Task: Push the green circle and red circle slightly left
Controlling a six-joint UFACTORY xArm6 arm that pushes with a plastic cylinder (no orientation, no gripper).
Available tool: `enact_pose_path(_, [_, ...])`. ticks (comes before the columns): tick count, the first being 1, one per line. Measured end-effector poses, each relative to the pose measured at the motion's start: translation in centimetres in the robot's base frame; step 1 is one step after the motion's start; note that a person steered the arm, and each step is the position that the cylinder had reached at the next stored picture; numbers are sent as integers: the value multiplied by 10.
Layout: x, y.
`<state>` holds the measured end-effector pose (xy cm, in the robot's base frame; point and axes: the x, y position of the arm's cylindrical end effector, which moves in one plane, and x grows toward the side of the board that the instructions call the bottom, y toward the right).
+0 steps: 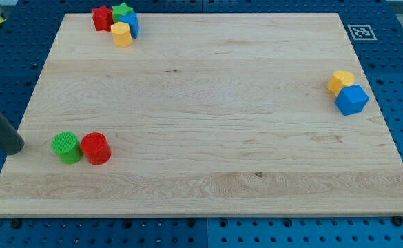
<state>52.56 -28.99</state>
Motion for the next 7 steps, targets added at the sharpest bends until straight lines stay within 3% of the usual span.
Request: enact_pose_path(7, [11,148])
